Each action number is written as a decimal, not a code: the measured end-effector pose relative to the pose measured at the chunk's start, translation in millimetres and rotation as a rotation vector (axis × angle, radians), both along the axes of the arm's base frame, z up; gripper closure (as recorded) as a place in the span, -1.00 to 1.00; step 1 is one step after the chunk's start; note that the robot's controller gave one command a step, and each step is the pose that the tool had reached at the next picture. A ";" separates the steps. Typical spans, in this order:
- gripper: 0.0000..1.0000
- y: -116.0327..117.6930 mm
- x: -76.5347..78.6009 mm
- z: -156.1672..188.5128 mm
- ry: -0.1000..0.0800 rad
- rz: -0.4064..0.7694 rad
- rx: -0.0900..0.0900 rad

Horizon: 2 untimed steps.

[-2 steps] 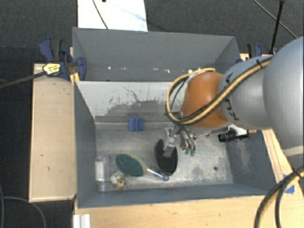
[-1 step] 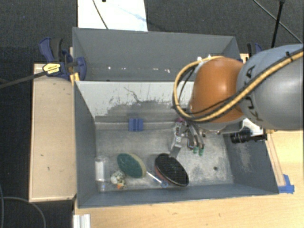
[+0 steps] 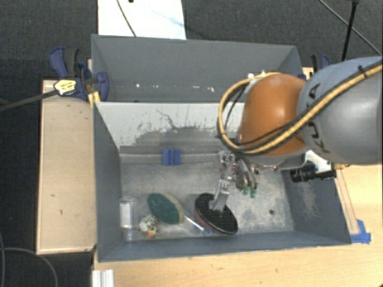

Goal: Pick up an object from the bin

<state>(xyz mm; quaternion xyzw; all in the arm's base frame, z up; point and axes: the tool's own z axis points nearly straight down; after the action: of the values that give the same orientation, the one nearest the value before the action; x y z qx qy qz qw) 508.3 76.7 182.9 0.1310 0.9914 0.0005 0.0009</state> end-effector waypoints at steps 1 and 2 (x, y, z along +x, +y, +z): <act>-1.00 -22.8 -17.6 -114.0 0.014 0.088 0.003; 1.00 -21.5 -15.3 -110.0 0.005 0.086 0.004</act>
Offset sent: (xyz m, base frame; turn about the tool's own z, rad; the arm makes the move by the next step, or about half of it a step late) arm -0.0155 -0.0240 -0.1129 -0.0878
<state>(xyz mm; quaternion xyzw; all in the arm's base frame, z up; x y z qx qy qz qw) 493.0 55.3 72.9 0.0884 0.9961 0.0021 -0.0021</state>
